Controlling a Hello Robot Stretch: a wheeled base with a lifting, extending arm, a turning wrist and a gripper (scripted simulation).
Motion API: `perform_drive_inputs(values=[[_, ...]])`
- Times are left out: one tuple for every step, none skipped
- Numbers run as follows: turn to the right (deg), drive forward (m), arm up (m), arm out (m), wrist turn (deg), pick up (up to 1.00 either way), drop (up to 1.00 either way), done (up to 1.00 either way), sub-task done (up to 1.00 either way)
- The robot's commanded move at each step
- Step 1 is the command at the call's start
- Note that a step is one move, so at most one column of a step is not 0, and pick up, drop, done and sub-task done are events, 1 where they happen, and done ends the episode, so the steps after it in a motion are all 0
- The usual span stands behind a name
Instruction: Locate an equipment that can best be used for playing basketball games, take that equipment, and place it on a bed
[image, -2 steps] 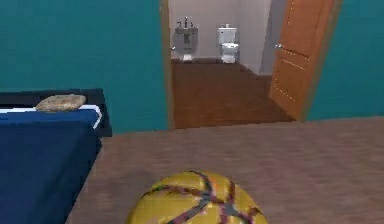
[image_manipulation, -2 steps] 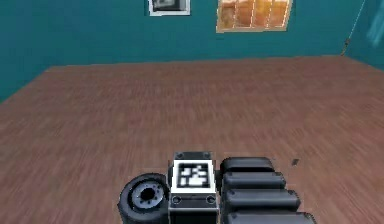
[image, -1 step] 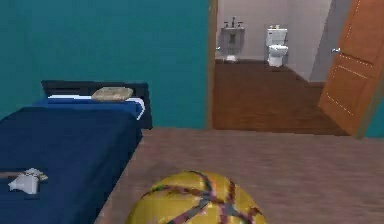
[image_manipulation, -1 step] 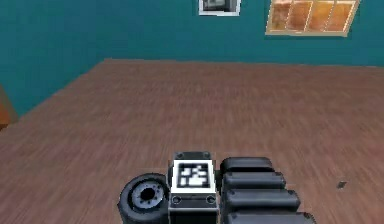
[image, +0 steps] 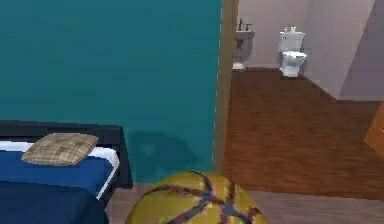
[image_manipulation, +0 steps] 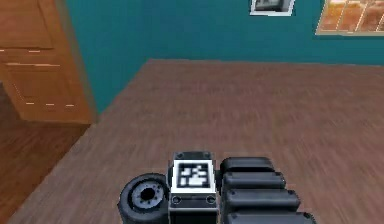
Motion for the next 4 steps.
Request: perform_drive_inputs(values=[[0.0, 0.45, 0.00, 0.00, 0.0, 0.00, 0.00, 0.00, 0.00], [-45.0, 0.00, 0.00, 0.00, 0.0, 0.00, 0.00, 0.00, 0.00], [-45.0, 0.00, 0.00, 0.00, 0.0, 0.00, 0.00, 0.00, 0.00], [-45.0, 0.00, 0.00, 0.00, 0.0, 0.00, 0.00, 0.00, 0.00]])
